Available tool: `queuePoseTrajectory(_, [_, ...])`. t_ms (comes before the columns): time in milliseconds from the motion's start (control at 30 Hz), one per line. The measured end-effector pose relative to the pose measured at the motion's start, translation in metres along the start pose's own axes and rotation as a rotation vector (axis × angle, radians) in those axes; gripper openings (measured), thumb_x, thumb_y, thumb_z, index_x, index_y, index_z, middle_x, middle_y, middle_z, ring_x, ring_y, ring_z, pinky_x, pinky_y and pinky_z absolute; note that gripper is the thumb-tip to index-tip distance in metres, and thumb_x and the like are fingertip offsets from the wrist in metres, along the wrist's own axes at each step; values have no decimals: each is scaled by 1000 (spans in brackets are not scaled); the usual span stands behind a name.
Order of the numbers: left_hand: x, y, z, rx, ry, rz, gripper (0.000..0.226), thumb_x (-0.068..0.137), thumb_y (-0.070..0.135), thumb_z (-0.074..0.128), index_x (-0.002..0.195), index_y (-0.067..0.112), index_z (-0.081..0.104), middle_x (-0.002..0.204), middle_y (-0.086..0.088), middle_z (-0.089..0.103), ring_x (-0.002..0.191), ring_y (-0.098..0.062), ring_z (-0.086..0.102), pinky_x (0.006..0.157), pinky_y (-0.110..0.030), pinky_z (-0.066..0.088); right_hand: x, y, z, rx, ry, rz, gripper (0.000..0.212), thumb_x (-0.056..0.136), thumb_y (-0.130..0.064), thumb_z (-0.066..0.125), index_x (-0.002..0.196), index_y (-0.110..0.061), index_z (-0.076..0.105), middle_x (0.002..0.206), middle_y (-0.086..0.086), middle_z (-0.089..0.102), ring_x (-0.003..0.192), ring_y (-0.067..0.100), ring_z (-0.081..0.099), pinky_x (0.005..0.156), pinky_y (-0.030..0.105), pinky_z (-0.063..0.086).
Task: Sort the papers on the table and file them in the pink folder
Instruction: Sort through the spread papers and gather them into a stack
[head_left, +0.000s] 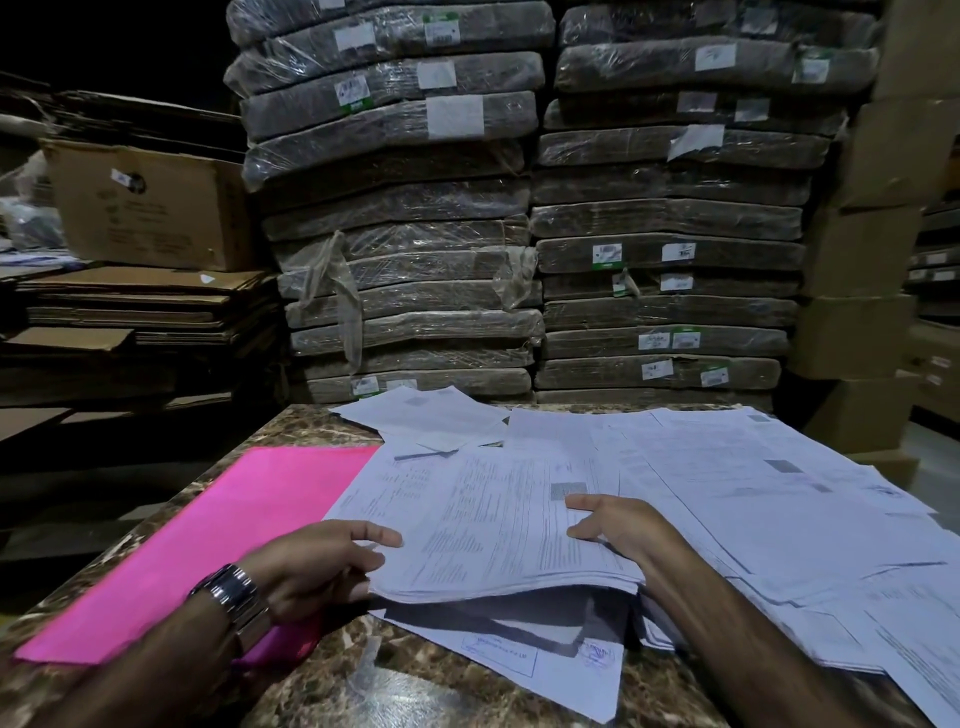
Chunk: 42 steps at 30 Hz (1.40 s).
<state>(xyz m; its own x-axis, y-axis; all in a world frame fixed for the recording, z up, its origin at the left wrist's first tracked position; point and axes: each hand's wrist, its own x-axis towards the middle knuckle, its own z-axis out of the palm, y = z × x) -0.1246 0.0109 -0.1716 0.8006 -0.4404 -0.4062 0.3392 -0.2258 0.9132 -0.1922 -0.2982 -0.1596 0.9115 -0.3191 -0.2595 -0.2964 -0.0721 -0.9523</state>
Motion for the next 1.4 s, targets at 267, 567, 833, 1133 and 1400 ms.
queuePoseTrajectory(267, [-1, 18, 8, 133, 29, -29, 15, 93, 9, 55, 104, 6, 66, 73, -6, 55, 50, -13, 52, 44, -23, 51, -9, -1, 2, -3, -10, -13, 39, 81, 9, 66, 117, -6, 67, 98, 14, 65, 84, 30, 64, 67, 26, 54])
queuePoseTrajectory(567, [40, 45, 31, 498, 102, 117, 15, 77, 17, 78, 90, 12, 75, 79, 3, 71, 65, -5, 60, 59, -17, 46, -18, 0, 8, 109, 4, 8, 38, 81, 13, 65, 117, 1, 66, 103, 20, 65, 82, 31, 63, 58, 23, 55])
queuePoseTrajectory(833, [34, 75, 28, 872, -164, 97, 69, 71, 53, 65, 133, 28, 49, 146, 11, 40, 128, -3, 37, 113, -21, 23, -29, -4, 3, 96, 27, -10, 30, 83, -2, 70, 113, -6, 67, 77, 1, 60, 60, 10, 53, 35, 7, 35])
queuePoseTrajectory(1133, [24, 60, 15, 558, -44, 244, 51, 55, 46, 77, 105, 40, 64, 132, 16, 55, 113, 9, 51, 84, -3, 40, -37, -14, -1, 112, 30, -65, 47, 93, -13, 59, 127, 17, 48, 134, 28, 52, 110, 39, 59, 56, 35, 41])
queuePoseTrajectory(1400, [10, 41, 26, 237, 68, 346, 38, 84, -4, 64, 117, 14, 64, 89, 13, 75, 73, 3, 70, 59, -7, 50, -41, -16, 0, 413, -186, 60, 44, 90, -8, 64, 133, -4, 54, 110, 16, 65, 72, 27, 72, 50, 32, 59])
